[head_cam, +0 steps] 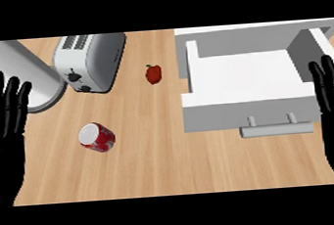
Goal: Pick up the can, place it into the drawer and close the drawer
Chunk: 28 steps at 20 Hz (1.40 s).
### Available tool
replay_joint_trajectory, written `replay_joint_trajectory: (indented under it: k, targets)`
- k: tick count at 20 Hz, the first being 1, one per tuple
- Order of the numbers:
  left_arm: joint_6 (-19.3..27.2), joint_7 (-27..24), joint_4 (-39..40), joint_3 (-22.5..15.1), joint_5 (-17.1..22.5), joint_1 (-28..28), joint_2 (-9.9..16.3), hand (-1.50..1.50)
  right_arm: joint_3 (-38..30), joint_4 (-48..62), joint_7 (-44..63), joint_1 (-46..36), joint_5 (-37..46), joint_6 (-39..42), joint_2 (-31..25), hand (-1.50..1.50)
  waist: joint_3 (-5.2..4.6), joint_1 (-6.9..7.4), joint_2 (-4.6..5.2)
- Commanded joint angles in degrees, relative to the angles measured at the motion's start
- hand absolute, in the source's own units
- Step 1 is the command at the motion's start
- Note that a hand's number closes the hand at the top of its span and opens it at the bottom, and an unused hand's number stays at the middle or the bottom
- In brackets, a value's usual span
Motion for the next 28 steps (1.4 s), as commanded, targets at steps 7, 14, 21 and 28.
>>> replay_joint_trajectory:
  k: [7,14,21,28]
  targets:
    - [3.2,10.4,7.9,-2.5,-4.5,2.1,-2.1,-1.5,-1.7,4.3,8.7,3.7,1.5,-1.0,-1.4,-1.5,-2.64,-0.63,0.02]
    - [8.2,22.1,0.0,-11.0,-12.8,3.4,-6.3,-1.5,-1.7,-0.5,14.1,8.0,1.9,-1.5,-1.3,-1.5,-2.61,0.04,-0.73]
    - [9.4,27.2,-4.9,-11.5,-13.7,4.9,-7.1,-1.5,-4.0,-1.7,9.0,14.6,-1.5,3.1,-1.7,-1.5,-2.61,-0.05,-0.72]
    - [9.9,20.6,3.4,-5.7,-9.5,3.0,-7.1,-1.5,-4.5,1.4,1.9,18.2,0.4,4.4,0.6,-1.5,-2.63,-0.17,-0.63]
